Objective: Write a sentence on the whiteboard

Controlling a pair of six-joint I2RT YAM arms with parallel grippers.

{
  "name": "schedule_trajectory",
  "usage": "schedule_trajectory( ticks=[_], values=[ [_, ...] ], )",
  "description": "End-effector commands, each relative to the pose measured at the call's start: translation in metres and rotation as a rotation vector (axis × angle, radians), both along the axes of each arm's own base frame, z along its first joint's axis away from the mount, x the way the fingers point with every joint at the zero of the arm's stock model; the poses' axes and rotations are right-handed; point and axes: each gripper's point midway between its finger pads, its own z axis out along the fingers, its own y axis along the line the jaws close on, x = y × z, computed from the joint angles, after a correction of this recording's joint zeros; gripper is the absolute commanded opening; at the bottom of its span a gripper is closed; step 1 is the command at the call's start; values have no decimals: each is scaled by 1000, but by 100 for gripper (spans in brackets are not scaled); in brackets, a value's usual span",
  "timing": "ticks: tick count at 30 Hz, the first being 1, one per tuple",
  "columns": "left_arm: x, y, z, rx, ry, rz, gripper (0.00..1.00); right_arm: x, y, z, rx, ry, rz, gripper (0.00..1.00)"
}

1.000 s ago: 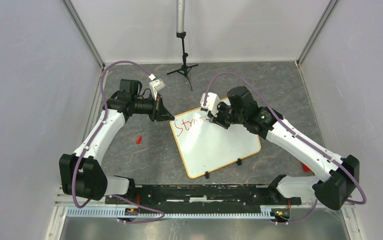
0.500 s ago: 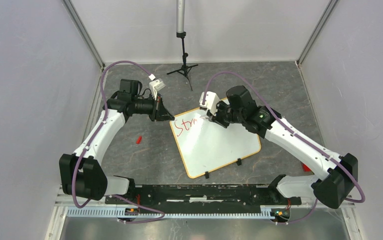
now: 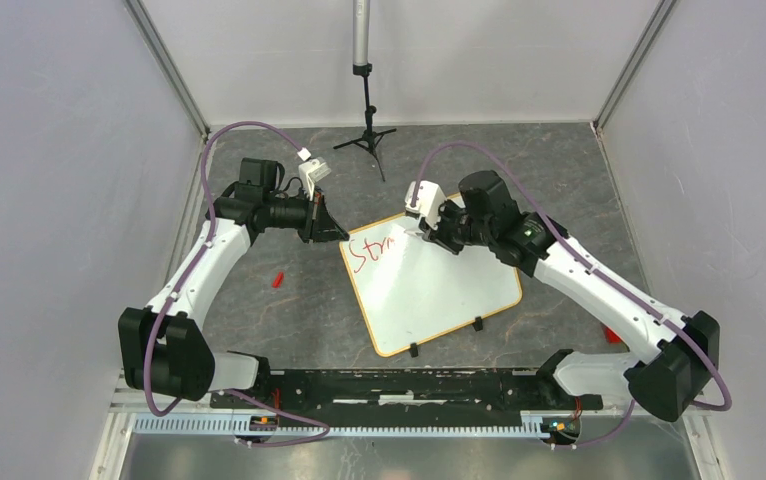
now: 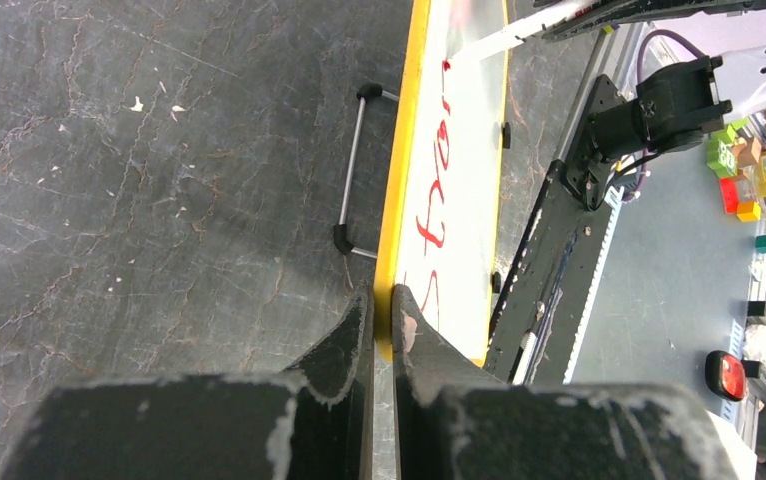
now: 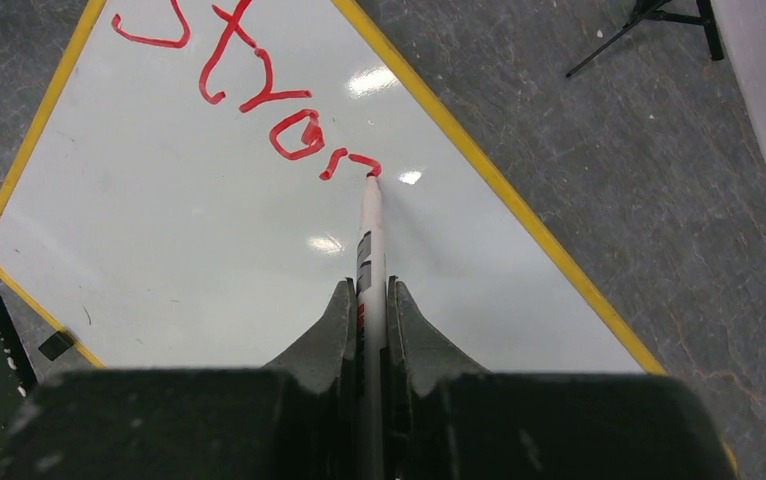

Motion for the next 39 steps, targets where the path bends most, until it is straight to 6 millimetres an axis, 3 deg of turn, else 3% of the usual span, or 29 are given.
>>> schedule_trajectory(
  ticks=[1, 6, 9, 18, 24, 39],
  values=[
    [-12, -9, 1, -5, 21, -61, 2, -6, -7, -10, -13, 18, 0, 0],
    [-12, -9, 2, -4, 17, -58, 2, -13, -9, -16, -17, 38, 12, 0],
    [-12, -9, 3, -5, 18, -59, 2, -13, -9, -10, -10, 31, 14, 0],
    [-12, -9, 2, -7, 23, -59, 2, 7, -10, 35, 63, -29, -30, 0],
    [-14, -9, 2, -7, 19, -61, 2, 11, -10, 23, 46, -10, -40, 0],
    [-15, -9, 1, -7, 16, -66, 2, 16, -1, 17, 45, 7, -19, 0]
  ],
)
